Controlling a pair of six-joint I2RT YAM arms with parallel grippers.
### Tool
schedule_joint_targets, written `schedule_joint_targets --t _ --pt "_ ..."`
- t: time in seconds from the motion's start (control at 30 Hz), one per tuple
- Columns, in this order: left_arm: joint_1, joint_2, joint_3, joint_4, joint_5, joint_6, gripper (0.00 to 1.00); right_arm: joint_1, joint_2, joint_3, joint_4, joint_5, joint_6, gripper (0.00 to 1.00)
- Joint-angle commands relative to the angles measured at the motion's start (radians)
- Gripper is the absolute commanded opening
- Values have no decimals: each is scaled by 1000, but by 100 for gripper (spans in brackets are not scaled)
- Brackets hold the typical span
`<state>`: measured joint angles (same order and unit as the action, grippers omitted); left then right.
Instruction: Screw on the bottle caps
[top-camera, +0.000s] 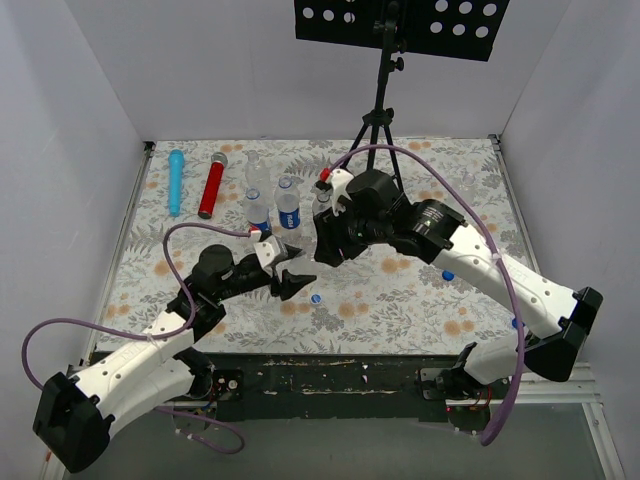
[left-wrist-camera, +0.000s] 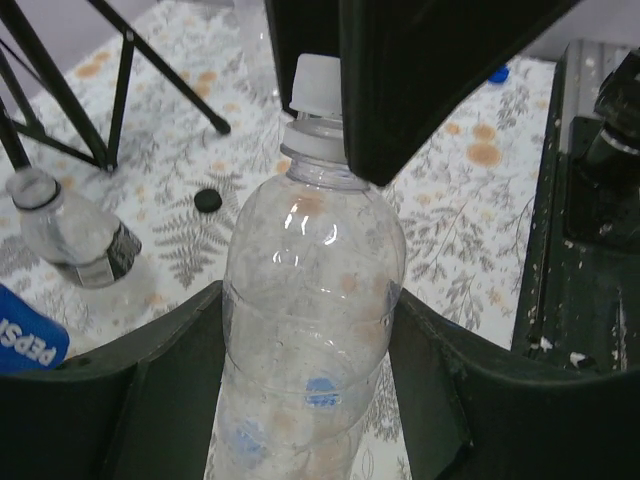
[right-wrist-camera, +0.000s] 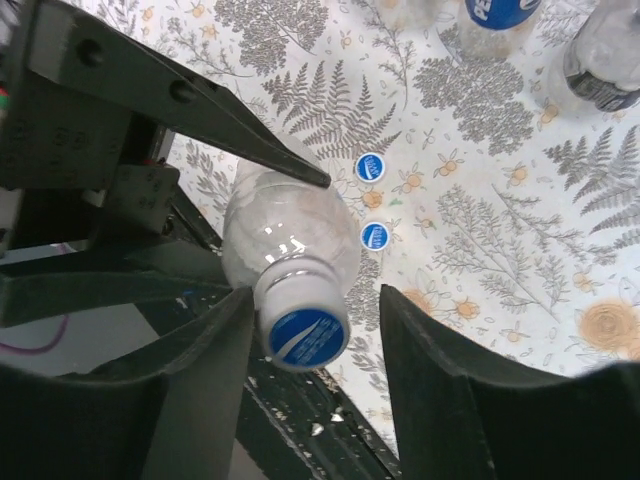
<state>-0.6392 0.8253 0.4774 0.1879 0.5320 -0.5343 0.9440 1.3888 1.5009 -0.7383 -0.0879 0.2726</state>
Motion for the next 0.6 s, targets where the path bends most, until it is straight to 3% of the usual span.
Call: schedule_joint_targets --t 0.0,0.1,0.27,0.43,0.57 --pt "-11 -11 37 199 17 -75 15 15 -14 106 -18 77 14 71" --pt "22 0 10 277 25 -173 11 9 -49 168 -9 77 -25 85" --pt "50 52 17 347 111 -318 11 -14 -137 196 82 -34 -131 88" --pt "72 100 -8 520 276 -490 14 -85 -192 138 140 -289 -309 87" --pt "88 141 -23 680 390 -608 16 -221 -229 23 207 -631 -429 80"
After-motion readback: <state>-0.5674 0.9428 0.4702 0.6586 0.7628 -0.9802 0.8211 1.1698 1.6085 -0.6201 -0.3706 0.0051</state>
